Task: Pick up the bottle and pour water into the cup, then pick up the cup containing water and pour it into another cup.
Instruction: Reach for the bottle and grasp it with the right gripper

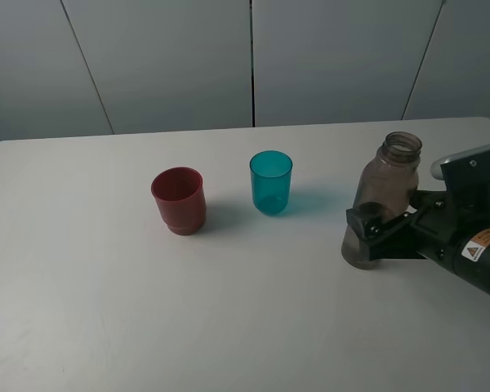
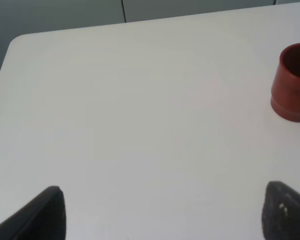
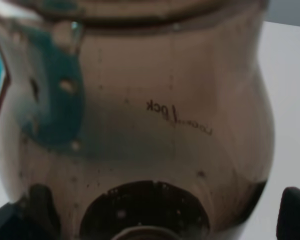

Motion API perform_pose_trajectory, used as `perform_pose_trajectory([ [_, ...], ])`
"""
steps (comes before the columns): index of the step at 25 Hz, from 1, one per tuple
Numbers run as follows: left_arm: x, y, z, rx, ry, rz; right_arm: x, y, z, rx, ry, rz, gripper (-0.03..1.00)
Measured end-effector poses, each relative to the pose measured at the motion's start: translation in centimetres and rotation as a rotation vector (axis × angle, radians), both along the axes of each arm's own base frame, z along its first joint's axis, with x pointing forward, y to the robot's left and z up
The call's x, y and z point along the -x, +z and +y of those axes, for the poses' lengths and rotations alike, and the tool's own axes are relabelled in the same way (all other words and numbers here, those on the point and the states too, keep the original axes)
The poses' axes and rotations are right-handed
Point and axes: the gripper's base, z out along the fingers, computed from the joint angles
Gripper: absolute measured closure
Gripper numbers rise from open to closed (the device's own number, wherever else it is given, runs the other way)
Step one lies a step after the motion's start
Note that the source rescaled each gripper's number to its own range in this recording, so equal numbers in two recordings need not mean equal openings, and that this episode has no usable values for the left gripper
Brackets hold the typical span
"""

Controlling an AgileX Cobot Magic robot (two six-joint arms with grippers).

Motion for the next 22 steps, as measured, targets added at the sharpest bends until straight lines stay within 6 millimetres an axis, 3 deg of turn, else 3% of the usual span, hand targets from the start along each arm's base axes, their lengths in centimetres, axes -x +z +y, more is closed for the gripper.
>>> perform_pose_trajectory([
  [22, 0.0, 0.0, 0.0, 0.002, 0.001, 0.000, -1.8, -0.6, 1.1, -0.046, 0.015, -0.067, -0.03],
])
